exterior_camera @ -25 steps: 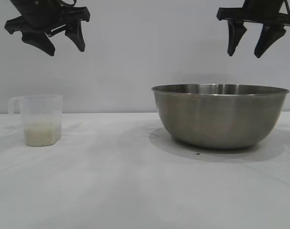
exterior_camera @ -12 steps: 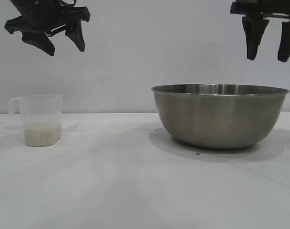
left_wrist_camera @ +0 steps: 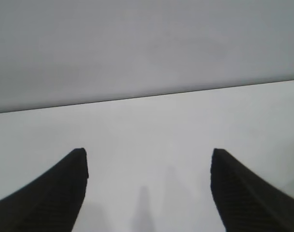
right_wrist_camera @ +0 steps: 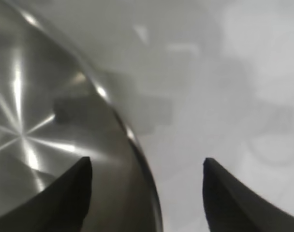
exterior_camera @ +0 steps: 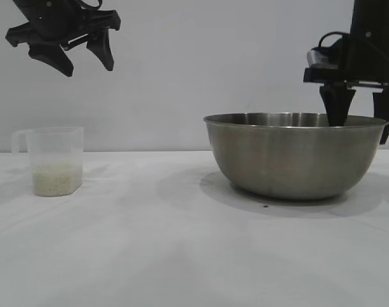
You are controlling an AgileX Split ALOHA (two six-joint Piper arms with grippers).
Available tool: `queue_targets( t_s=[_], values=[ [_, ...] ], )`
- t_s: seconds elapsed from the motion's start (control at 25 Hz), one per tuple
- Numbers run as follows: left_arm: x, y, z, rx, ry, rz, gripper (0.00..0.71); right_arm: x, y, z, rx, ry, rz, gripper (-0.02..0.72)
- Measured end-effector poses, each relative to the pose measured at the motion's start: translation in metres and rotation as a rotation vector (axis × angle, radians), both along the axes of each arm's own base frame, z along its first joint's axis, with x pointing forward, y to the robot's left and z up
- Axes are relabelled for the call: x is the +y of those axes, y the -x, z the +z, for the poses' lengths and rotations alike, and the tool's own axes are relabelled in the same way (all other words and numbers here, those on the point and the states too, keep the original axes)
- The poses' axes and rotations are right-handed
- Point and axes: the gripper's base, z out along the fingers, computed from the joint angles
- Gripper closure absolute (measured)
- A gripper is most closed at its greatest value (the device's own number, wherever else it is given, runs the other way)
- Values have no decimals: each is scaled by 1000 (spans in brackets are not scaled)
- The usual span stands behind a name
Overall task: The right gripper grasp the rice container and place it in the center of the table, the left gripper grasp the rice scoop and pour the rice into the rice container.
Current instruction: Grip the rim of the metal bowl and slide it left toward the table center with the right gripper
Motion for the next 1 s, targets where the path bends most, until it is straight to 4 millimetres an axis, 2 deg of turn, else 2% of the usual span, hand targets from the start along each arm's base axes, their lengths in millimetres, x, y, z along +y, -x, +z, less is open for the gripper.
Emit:
queue_targets(
  t_s=[0.04, 0.24, 0.28, 0.32, 0.36, 0.72, 1.0],
  values=[
    [0, 0, 0, 0, 0, 0, 238, 0, 0, -1, 3, 0, 0, 286],
    [0, 0, 0, 0, 0, 0, 238, 0, 0, -2, 3, 0, 2, 622],
    [0, 0, 0, 0, 0, 0, 238, 0, 0, -2, 2, 0, 7, 650],
    [0, 0, 0, 0, 0, 0, 238, 0, 0, -2, 4, -4, 18, 645],
    [0, 0, 0, 0, 0, 0, 238, 2, 0, -1, 2, -17, 26, 703],
    [0, 0, 0, 1, 0, 0, 238, 20, 1, 1, 0, -154, 74, 703],
    [0, 0, 0, 1, 0, 0, 238, 57, 9, 3, -3, -226, 161, 703]
  ],
)
